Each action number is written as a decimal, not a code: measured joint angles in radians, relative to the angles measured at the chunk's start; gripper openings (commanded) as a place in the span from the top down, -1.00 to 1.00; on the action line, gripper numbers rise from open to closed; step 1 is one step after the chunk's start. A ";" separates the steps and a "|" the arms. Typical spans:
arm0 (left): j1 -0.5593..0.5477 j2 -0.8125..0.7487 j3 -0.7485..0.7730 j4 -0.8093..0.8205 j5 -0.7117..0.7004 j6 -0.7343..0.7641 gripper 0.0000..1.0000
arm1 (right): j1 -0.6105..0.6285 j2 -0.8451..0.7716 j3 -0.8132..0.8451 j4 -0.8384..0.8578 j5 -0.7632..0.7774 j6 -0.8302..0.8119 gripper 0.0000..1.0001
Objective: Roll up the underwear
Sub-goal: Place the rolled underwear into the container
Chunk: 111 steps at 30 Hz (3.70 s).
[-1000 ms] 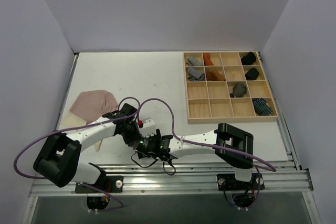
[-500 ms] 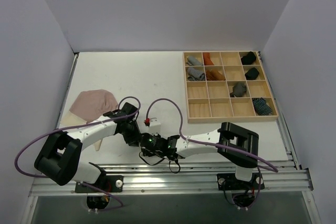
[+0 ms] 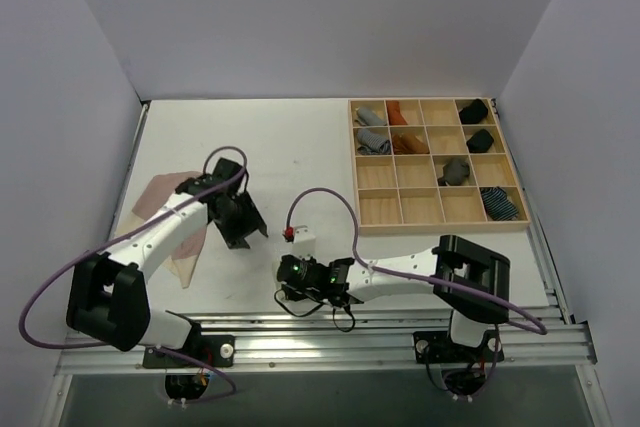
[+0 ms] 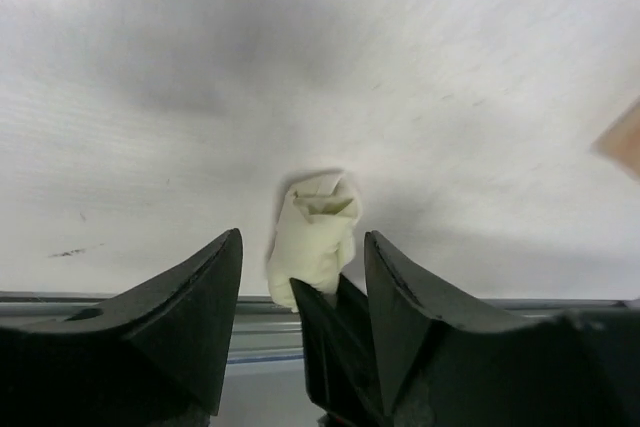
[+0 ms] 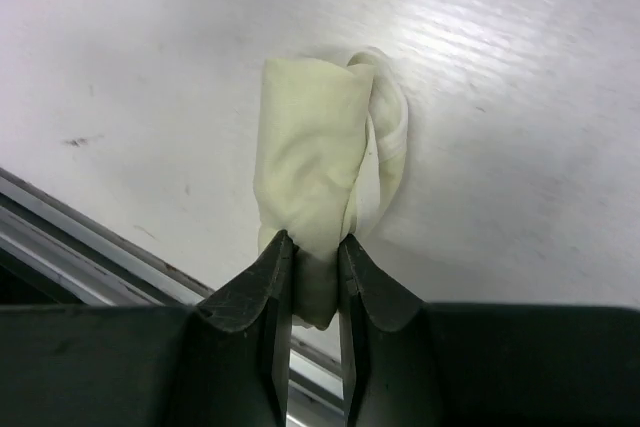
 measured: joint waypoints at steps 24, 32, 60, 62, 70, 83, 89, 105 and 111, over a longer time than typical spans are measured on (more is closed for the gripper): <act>0.085 -0.205 0.122 -0.043 0.215 0.021 -0.36 | -0.871 -0.351 0.050 -0.393 -0.086 -0.308 1.00; 0.085 -0.220 0.058 -0.039 0.218 0.002 -0.36 | -0.846 -0.161 0.091 -0.391 -0.094 -0.258 1.00; 0.098 -0.220 0.056 -0.141 0.166 0.074 -0.36 | -0.654 -0.026 0.072 -0.334 0.164 0.143 1.00; 0.098 -0.220 0.056 -0.144 0.158 0.073 -0.37 | -0.652 -0.025 0.072 -0.337 0.171 0.162 0.99; 0.098 -0.230 0.066 -0.175 0.126 0.061 -0.36 | -0.655 -0.025 0.069 -0.339 0.177 0.205 0.92; 0.097 -0.242 0.066 -0.184 0.107 0.029 -0.37 | -0.697 -0.034 0.053 -0.321 0.182 0.209 0.34; 0.097 -0.246 0.108 -0.206 0.086 0.025 -0.38 | -0.709 -0.034 0.071 -0.359 0.183 0.170 0.14; 0.284 -0.018 0.390 -0.218 -0.039 0.065 -0.37 | -0.756 -0.364 0.145 -0.580 0.068 -0.025 0.45; 0.464 0.084 0.406 -0.215 -0.048 0.120 -0.36 | -0.890 -0.267 0.159 -0.478 -0.049 -0.135 0.64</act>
